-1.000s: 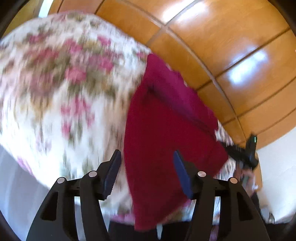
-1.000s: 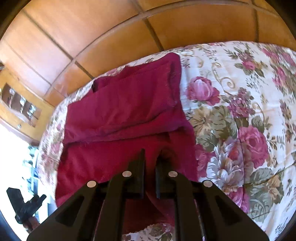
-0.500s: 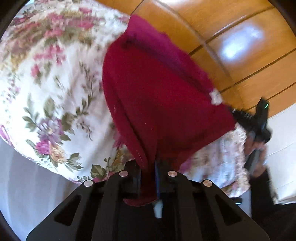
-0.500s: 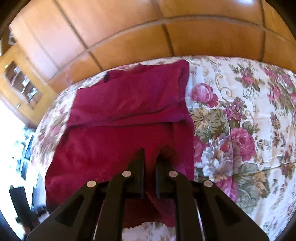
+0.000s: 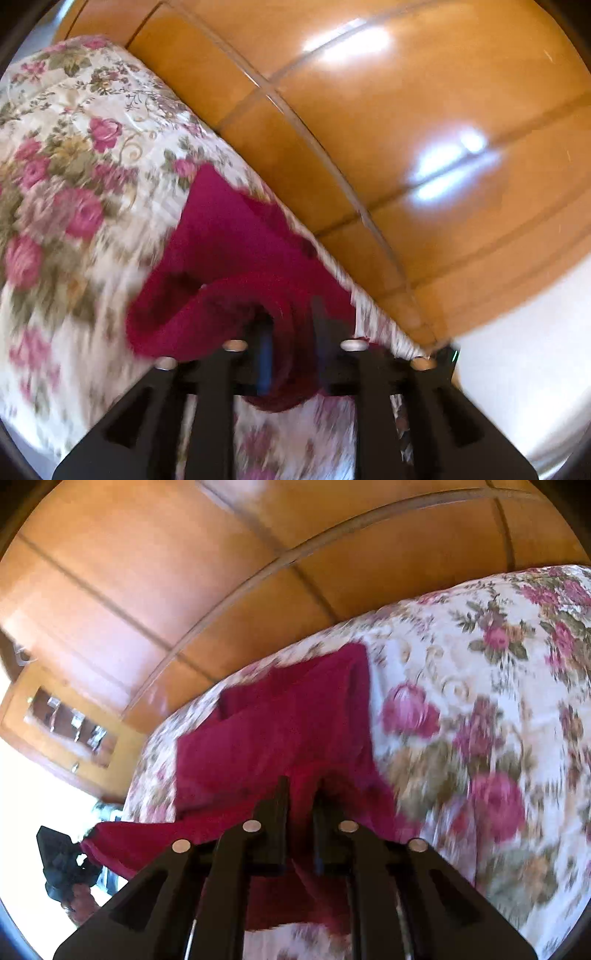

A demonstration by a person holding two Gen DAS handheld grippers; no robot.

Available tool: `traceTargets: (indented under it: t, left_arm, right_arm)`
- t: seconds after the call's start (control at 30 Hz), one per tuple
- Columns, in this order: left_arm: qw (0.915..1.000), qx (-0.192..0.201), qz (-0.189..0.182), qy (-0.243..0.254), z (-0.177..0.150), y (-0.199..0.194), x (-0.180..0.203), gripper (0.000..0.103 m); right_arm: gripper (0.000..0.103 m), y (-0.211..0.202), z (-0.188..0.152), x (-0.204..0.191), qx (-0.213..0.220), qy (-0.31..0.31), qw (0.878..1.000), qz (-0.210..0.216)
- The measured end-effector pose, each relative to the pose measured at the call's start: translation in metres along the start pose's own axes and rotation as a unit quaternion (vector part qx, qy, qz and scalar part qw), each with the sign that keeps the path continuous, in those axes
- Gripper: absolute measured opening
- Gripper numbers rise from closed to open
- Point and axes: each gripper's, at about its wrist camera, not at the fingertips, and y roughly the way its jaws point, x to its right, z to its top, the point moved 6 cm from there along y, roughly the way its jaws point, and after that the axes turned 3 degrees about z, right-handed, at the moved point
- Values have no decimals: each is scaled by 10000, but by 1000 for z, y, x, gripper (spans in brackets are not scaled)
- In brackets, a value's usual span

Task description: Fold small clothes

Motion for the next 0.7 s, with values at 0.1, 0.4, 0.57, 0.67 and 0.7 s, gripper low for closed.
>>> traceTargets:
  t: [0.1,0.4,0.57,0.67,0.7]
  left_arm:
    - [9965,588,501,-329,39,-1,-20,72]
    - [9706,68,1843,1543,-27,10,-67,74]
    - [9558,-231,2094,2051,-56,41,-75,74]
    - [9640,-253,1949,1788,-50,59,-85,63]
    - [9655,-426,1918,1707,-52,63,-87,39]
  right_arm:
    - [80,-12,19,10,492,184,9986,-49]
    - [89,-29,-42,33,40,-834,9937,-750]
    - [61,11,-65,41,-317,-1106,9869,-1131]
    - [28,28,-67,40,-403,-1076,9876,-1069]
    - [20,31,-67,37,-422,-1155,9859,-1138]
